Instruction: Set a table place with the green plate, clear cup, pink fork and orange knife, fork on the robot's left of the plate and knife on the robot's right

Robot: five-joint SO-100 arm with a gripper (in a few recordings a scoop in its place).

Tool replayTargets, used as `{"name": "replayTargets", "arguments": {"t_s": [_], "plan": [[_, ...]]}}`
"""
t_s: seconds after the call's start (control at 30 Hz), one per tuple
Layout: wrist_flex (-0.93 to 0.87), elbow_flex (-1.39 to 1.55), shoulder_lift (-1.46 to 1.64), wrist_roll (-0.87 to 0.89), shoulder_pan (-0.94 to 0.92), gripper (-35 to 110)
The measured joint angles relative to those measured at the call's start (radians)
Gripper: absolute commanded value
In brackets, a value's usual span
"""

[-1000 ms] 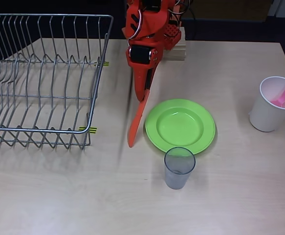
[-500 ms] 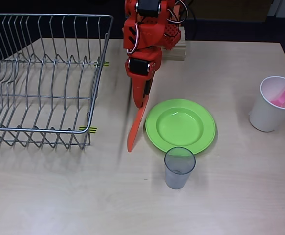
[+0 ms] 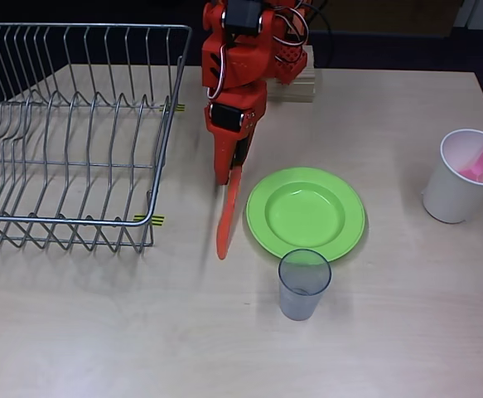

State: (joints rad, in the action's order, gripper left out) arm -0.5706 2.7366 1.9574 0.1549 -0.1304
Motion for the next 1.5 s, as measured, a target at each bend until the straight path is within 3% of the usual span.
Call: {"name": "replayTargets", "arguments": {"t_s": [0.43,0.9,1.03,1.2,1.5], "plan": [[-0.009,-0.003,0.018,0.048,0.023,21],[-0.322,-0.261,0.268,0.118,0.308,22],[-0.5,-0.44,0.244,0.278,0.449,22],[-0.712,-0.673,0.129,0.6,0.62,22],[-0.834,-0.989,-0.172,1.25,0.902,28]]}}
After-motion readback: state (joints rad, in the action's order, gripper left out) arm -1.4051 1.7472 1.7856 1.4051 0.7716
